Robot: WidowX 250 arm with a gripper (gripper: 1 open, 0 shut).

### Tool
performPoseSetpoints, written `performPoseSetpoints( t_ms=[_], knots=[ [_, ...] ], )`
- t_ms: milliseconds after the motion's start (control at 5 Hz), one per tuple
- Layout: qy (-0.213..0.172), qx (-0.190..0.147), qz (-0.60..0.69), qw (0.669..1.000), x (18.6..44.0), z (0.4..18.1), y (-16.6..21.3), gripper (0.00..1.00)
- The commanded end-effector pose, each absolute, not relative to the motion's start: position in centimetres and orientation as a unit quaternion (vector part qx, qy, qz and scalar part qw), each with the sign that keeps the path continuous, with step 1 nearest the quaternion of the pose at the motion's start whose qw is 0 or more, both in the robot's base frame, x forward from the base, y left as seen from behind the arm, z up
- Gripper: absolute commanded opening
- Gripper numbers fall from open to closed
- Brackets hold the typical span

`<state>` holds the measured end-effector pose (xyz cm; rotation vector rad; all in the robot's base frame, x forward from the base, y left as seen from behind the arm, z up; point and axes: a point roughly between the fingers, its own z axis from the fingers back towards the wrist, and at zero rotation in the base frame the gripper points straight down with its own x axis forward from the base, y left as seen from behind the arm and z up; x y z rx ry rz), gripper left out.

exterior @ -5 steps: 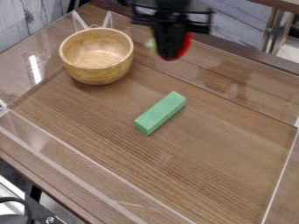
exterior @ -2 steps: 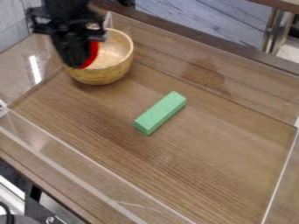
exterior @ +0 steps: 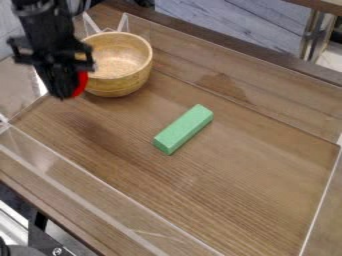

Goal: Move the red fruit to the left

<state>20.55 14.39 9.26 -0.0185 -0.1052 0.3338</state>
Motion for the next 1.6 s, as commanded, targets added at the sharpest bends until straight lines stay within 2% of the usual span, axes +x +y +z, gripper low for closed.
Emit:
performPoseSetpoints(
  t_ms=[0, 200, 800, 1000, 1200, 1400],
  knots=[
    [-0.061, 0.005, 0.169, 0.984, 20.5, 8.2, 15.9, 0.0],
    [-0.057, 0.005, 0.165, 0.985, 20.3, 6.9, 16.6, 0.0],
    [-0.05, 0.006, 0.183, 0.982, 20.6, 4.9, 17.6, 0.0],
    [-0.049, 0.005, 0.188, 0.981, 20.6, 4.2, 17.9, 1.0],
    [-0.051, 0.006, 0.217, 0.975, 20.6, 4.7, 18.5, 1.0],
    [-0.052, 0.007, 0.245, 0.968, 20.9, 5.0, 19.0, 0.0]
  ],
)
